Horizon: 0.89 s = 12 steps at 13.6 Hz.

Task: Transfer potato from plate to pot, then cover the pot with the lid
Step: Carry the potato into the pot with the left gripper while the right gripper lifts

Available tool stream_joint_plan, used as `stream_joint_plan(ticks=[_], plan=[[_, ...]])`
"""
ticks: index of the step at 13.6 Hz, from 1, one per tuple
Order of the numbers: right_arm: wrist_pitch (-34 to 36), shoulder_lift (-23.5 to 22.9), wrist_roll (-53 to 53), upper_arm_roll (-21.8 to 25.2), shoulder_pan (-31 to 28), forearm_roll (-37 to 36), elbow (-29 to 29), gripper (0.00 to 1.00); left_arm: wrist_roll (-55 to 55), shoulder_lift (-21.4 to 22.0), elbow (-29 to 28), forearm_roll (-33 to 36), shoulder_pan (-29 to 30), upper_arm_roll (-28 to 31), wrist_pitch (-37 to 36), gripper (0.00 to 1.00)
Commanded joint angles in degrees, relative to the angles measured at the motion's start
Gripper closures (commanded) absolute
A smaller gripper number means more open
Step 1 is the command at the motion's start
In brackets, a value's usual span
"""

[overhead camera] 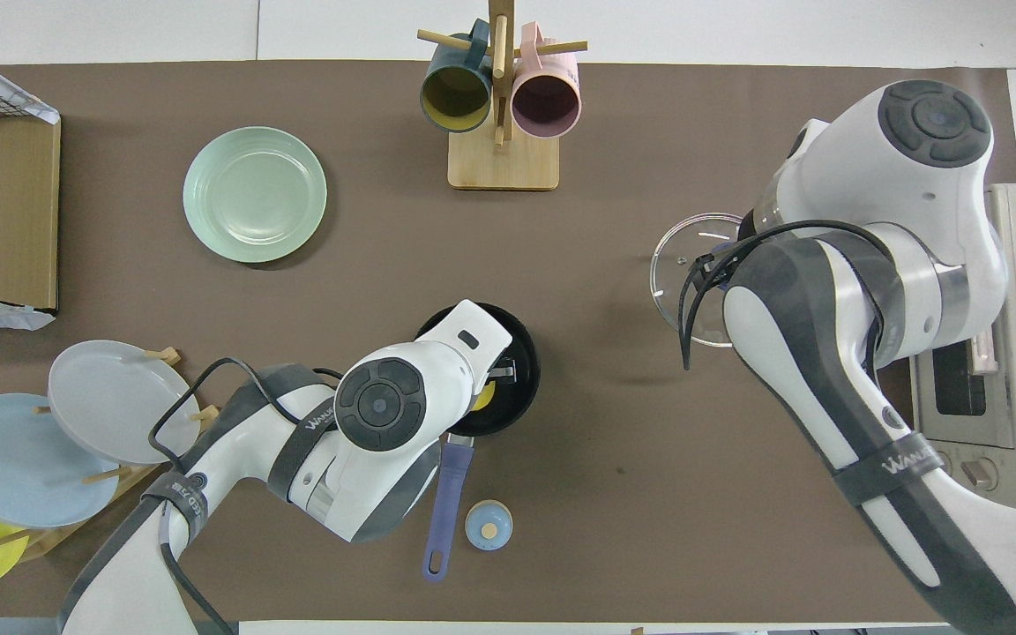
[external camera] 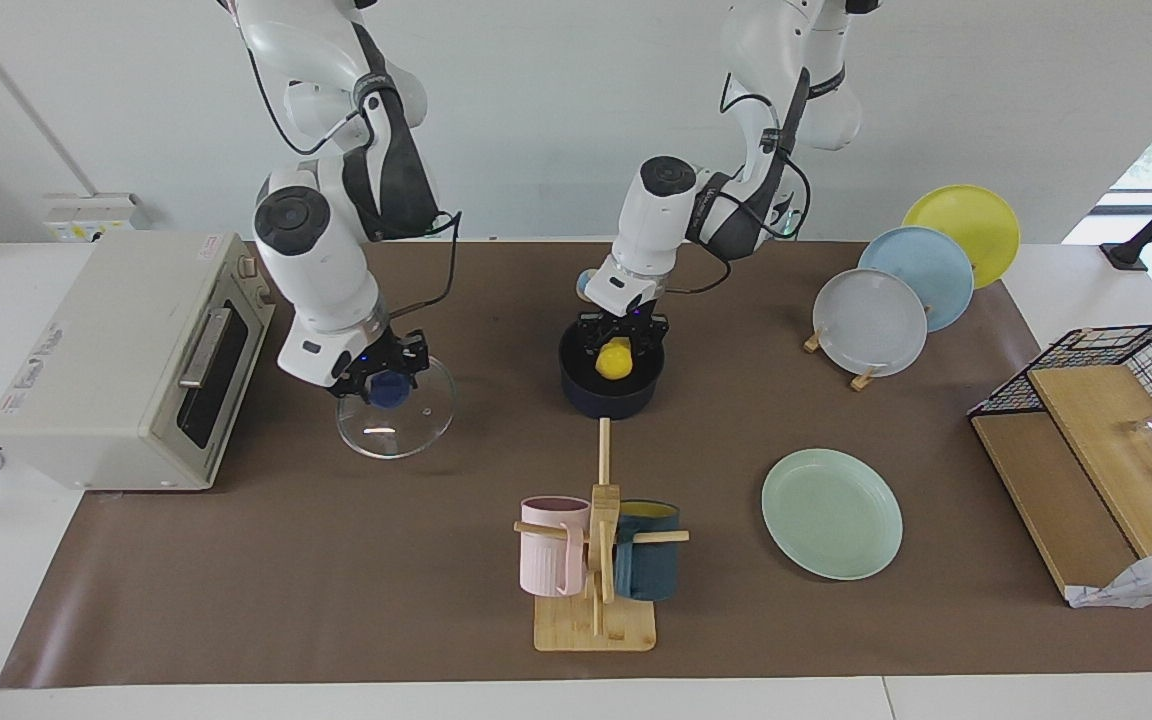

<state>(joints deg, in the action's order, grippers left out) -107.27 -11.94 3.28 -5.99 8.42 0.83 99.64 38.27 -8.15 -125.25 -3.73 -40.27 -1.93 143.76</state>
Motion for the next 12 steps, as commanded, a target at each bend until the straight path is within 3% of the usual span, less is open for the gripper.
stream_joint_plan(ticks=[1, 7, 12], plan=[[3.6, 0.1, -6.6, -0.2, 2.2, 0.2, -3.0, 1.00, 0.8, 1.0, -2.9, 1.6, -1.8, 1.1, 2.1, 1.00], [3.7, 0.1, -17.9, -0.2, 9.2, 0.3, -3.8, 1.00, 2.2, 0.9, -5.1, 1.9, -3.2, 1.3, 5.7, 1.00], [3.2, 0.2, -19.1, -0.5, 10.0, 0.3, -3.5, 1.00, 2.9, 0.9, -5.0, 4.6, -4.0, 1.3, 5.2, 1.00]])
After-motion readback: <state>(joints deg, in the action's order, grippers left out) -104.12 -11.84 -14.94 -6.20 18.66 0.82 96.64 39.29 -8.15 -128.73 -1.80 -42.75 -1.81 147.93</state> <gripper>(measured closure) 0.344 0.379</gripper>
